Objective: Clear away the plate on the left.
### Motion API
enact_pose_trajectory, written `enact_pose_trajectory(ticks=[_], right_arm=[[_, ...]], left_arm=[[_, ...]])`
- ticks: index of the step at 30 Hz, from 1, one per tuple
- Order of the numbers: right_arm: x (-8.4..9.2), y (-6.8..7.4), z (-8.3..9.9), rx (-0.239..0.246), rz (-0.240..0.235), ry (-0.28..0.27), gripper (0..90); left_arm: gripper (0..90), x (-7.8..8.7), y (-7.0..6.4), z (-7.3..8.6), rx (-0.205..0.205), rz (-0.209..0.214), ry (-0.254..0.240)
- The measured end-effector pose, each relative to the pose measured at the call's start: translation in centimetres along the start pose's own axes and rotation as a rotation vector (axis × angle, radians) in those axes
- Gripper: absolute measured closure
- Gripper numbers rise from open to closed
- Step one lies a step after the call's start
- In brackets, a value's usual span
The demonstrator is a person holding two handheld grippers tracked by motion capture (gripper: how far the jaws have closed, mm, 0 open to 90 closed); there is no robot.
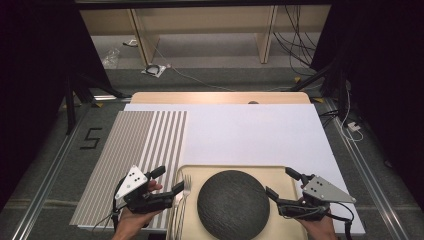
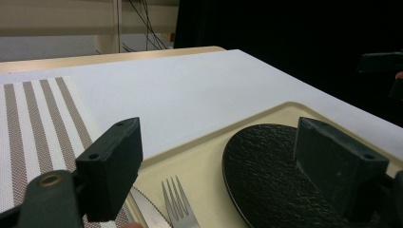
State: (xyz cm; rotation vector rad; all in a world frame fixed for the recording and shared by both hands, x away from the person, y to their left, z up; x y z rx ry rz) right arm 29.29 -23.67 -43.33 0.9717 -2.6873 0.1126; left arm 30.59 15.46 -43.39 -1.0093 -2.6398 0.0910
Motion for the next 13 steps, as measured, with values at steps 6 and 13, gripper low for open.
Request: enact_pose_trajectory(ticks=[6, 13], right_arm=[[0.02, -0.02, -0.01, -0.001, 0.000, -0.001, 16.0], [0.01, -0.03, -0.01, -0.002, 0.000, -0.001, 16.0]], left_arm=[[16.5, 0.02, -0.07, 0.01, -0.010, -0.003, -0.003], [16.6, 0.04, -0.09, 0.03, -0.007, 0.004, -0.010]])
Point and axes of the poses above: each handheld gripper's, and its own axes: x roughly backward along the jaws, z roughly out of its underside, y roughly to its left, the point moved 3 cm from there along -x, roughly forward along the jaws, and after that the axes turned 2 degrees about -x, right-handed, at the moved point
